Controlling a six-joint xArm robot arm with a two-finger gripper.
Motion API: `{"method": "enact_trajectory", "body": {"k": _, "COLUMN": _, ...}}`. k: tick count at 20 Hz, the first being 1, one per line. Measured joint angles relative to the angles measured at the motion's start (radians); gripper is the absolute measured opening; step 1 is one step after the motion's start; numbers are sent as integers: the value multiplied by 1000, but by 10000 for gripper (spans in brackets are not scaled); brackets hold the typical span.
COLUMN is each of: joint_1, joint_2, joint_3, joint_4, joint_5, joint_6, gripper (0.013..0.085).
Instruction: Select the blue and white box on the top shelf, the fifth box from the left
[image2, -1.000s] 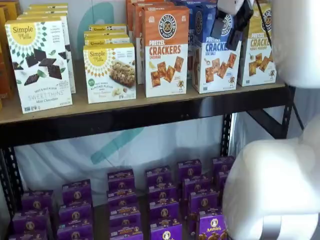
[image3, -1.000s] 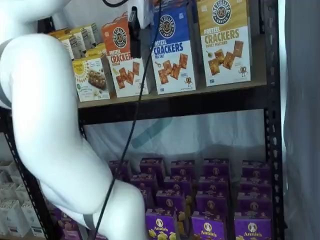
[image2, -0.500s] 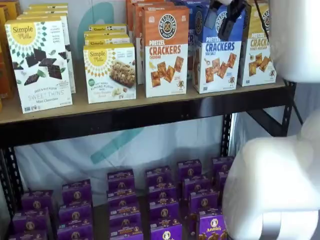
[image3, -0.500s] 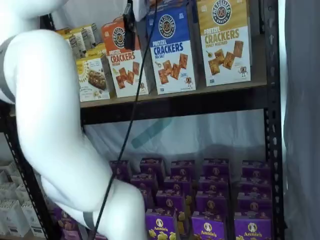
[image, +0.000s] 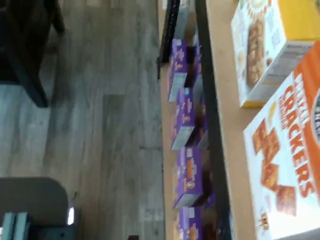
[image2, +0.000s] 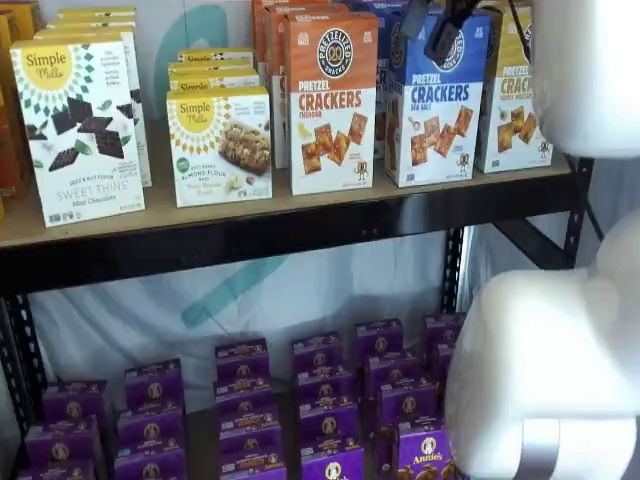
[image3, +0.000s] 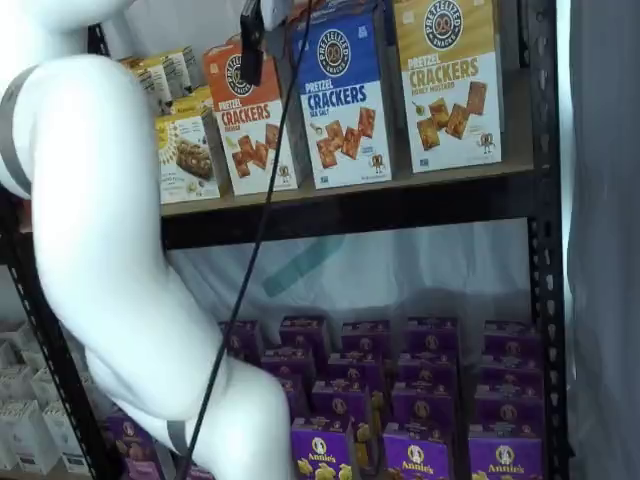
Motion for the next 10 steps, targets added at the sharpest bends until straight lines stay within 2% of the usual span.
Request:
{"method": "enact_trajectory", "body": {"k": 2, "joint_1": -15, "joint_2": -14, "joint_3": 18, "joint_4": 33, "joint_5": -33, "joint_6": -1, "gripper": 850}}
{"method": "enact_trajectory", "body": {"k": 10, "joint_1": -55, "joint_2": -30, "joint_3": 34, "joint_4": 120, "joint_5": -73, "joint_6": 3, "gripper": 850}}
